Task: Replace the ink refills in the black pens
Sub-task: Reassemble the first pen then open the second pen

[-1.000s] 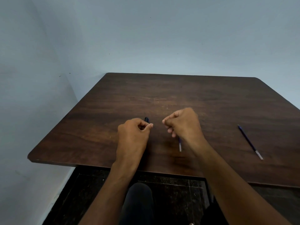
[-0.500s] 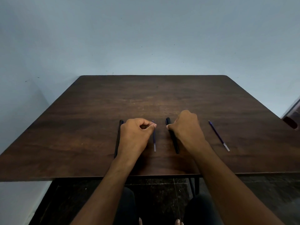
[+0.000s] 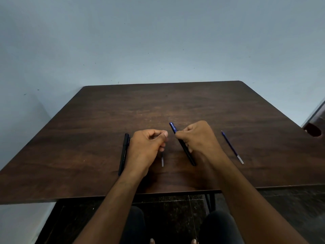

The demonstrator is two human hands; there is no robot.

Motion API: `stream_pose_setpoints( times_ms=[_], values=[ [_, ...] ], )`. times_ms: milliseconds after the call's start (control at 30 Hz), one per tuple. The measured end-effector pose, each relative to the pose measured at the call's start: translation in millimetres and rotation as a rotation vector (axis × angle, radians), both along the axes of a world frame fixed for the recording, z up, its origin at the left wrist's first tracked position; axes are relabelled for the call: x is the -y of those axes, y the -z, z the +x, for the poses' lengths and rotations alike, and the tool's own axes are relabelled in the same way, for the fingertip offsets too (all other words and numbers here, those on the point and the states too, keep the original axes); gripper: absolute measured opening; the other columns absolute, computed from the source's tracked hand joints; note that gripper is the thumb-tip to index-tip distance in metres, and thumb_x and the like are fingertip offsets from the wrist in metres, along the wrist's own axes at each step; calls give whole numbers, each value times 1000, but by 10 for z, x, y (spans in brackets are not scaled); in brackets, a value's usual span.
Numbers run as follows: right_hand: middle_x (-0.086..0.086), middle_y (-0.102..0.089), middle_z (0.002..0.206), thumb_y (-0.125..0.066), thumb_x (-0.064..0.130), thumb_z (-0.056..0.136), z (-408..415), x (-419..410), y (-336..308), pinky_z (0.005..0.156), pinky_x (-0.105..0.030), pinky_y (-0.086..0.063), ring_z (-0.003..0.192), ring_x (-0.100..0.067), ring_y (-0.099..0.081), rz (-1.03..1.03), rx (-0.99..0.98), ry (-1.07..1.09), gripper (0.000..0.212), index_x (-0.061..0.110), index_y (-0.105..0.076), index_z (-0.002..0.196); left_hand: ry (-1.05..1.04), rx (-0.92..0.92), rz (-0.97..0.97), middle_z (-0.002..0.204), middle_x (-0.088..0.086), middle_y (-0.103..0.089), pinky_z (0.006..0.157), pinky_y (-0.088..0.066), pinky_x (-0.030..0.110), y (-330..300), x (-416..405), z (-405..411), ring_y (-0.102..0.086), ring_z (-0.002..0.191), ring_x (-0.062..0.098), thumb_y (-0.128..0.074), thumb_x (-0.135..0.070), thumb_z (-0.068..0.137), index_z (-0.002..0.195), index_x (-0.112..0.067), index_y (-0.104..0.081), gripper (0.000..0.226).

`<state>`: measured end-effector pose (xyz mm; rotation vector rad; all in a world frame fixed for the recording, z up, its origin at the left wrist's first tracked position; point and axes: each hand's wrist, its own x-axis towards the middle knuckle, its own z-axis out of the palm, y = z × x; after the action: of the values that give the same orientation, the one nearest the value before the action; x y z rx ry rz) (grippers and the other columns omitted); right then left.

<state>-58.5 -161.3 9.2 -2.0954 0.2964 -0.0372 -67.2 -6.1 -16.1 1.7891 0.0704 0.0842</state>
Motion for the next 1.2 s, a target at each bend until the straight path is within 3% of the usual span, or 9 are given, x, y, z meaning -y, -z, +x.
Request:
stream_pose_setpoints(
  times_ms=[133,300,367,433,533,633,800,1033,1200],
  values=[
    [-9,-70,64,-76,14,84,-116,37,-24,48,-21,-48,55,-15,-63,253,-4,-117,18,-4,-75,83,21,-73,-207,82,0,-78,75,-60,25,-54,68,11,-69,72,10,-69,-25,92,99,-13,-78,16],
    [-14,-71,73,-71,13,88,-157,82,9,67,-36,-57,64,-21,-66,410,-11,-216,21,-8,-74,90,59,-137,-483,76,7,-71,70,-58,24,-99,99,20,-62,65,9,-73,-18,87,99,1,-75,23],
    [-16,-71,77,-66,14,92,-184,62,27,59,-36,-57,63,-23,-67,517,-38,-235,25,-11,-71,96,69,-138,-526,72,6,-69,66,-57,22,-101,101,18,-62,62,9,-73,-17,87,98,4,-74,23],
    [-16,-70,77,-63,16,95,-216,31,35,45,-30,-47,54,-21,-60,598,-53,-255,29,-11,-69,100,47,-119,-524,71,6,-68,66,-57,23,-99,107,20,-62,63,11,-73,-17,86,96,4,-74,23],
    [-9,-64,67,-65,23,97,-237,19,55,37,-21,-31,44,-10,-45,492,11,-249,27,-4,-73,97,12,-95,-504,76,8,-72,68,-57,24,-105,120,33,-63,69,12,-74,-17,85,89,-2,-75,15],
    [-5,-54,56,-66,23,97,-226,-1,103,40,-17,-29,41,-6,-37,280,191,-213,28,2,-78,84,-3,-89,-502,79,8,-74,71,-57,25,-124,149,29,-66,73,13,-75,-16,84,87,-5,-76,11],
    [5,-46,44,-67,21,96,-215,-25,121,46,-24,-32,39,-6,-33,166,285,-168,33,4,-77,70,-27,-83,-519,77,8,-75,68,-56,25,-123,190,32,-65,68,12,-76,-14,82,89,-3,-76,13],
    [-19,-66,58,-68,24,95,-259,-26,86,48,-25,-38,42,-8,-39,125,298,-154,30,8,-80,73,-24,-73,-537,77,9,-75,62,-55,21,-113,214,27,-66,64,8,-75,-12,83,94,1,-76,17],
    [12,-49,39,-68,26,96,-265,-15,89,50,-27,-38,40,-5,-36,155,261,-154,26,11,-82,82,-25,-71,-542,77,8,-76,62,-56,21,-124,197,21,-67,65,9,-75,-11,83,90,-2,-76,12]
  ],
)
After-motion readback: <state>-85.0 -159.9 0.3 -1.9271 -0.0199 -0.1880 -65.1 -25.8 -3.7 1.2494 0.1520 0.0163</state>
